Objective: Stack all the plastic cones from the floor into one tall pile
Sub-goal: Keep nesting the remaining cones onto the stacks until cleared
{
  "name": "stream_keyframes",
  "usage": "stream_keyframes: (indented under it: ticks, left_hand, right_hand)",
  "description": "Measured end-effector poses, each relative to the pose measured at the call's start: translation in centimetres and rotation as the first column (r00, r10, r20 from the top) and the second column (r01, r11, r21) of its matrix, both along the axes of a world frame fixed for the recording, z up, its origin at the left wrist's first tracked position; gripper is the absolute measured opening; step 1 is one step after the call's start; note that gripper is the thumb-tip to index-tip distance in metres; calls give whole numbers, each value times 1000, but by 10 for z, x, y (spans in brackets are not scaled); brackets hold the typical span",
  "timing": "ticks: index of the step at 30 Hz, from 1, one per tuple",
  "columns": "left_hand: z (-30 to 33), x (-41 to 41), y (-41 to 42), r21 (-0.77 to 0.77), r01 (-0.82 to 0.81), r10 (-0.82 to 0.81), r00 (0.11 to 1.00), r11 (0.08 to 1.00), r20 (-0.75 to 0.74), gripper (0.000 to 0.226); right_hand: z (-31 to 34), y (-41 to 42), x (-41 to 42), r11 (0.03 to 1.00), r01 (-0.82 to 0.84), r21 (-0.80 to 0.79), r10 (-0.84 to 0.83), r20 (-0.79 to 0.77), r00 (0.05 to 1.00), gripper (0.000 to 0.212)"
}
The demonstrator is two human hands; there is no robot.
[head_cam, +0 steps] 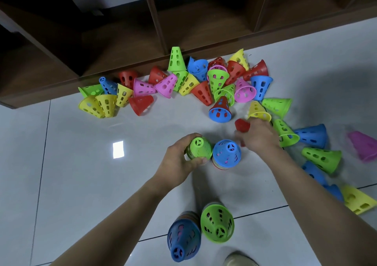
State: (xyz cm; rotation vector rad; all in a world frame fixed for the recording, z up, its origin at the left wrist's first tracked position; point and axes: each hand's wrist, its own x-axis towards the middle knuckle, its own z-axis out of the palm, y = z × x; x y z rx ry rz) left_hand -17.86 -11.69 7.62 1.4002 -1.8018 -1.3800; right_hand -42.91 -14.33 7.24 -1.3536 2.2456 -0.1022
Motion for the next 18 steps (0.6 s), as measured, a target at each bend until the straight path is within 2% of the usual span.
stream_keyframes:
  ticks: [3,7,9,12,14,16,18]
  left_hand:
    - [0,-3,-4,13,-3,3,1000,1000,-7,55]
    - [1,-10,-6,10,-22,22,999,1000,-33,53]
    - [0,-14,-7,14,-30,31,999,999,-29,52]
    - [-2,-16,-10,-11,12,-12,1000,1000,16,58]
    - [-2,-7,-20,-79,155,-142,979,985,146,70]
    - [4,4,-39,-76,331,-290,899,941,328,82]
    - [8,11,-64,-80,375,-305,845,923,440,84]
  right_hand:
    - [24,8,-5,925,193,-327,-71,351,934,24]
    - [60,35,3,808,303,-506,60,582,811,41]
    - [67,54,11,773,301,-558,150,623,768,45]
    - [58,77,25,778,251,-576,227,631,742,46]
    - [43,85,31,800,213,-560,246,632,735,44]
    - [32,88,32,810,225,-541,231,648,725,45]
    - [23,88,30,822,223,-524,225,659,717,44]
